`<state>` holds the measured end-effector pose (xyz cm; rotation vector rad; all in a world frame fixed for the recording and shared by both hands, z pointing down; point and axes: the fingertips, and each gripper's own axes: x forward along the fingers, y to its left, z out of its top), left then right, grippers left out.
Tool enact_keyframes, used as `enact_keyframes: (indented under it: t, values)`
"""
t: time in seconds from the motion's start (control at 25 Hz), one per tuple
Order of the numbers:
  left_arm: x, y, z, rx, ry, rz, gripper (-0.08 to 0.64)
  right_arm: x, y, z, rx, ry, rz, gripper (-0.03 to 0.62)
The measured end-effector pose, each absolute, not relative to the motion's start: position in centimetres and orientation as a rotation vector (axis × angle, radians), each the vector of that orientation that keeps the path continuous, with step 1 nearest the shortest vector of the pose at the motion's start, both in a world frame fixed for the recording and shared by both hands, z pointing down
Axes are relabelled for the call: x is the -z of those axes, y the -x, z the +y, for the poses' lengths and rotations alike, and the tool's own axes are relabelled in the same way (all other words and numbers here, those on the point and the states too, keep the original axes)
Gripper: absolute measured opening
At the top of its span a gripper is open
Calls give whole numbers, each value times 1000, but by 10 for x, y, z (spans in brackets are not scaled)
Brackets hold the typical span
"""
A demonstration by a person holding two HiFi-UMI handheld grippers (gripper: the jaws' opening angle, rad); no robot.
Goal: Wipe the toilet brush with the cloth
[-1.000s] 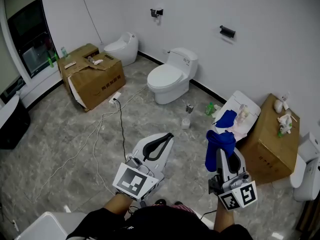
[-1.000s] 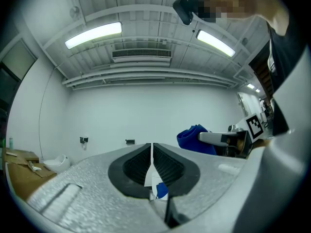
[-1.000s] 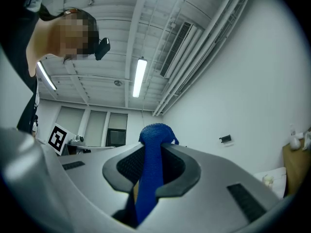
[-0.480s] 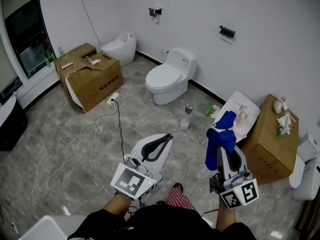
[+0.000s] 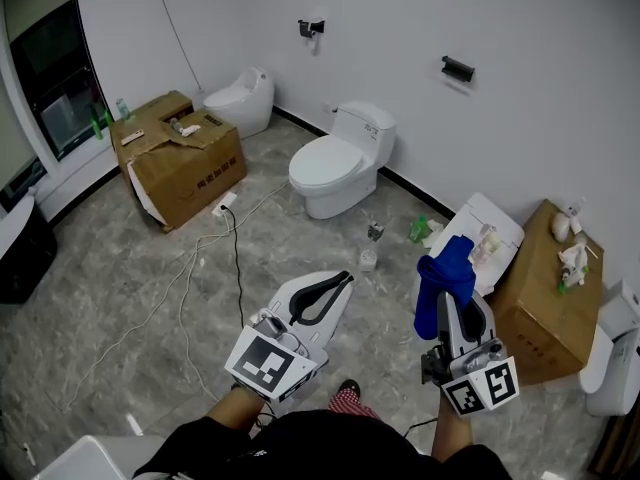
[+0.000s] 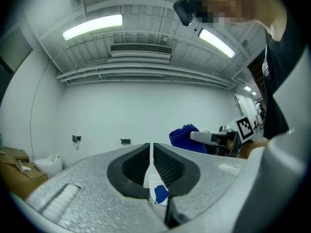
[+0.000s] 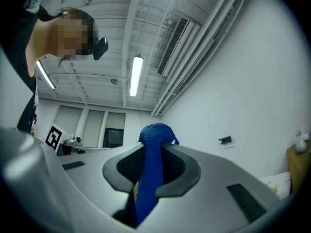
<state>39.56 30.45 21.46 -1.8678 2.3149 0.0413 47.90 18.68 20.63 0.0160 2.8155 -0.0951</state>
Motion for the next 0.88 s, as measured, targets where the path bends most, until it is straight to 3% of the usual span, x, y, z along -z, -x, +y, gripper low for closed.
enact_keyframes:
  t: [0.88]
  values:
    - [-221, -346, 179, 13, 1876, 2329, 38, -220, -422, 65, 149, -51, 2804, 64]
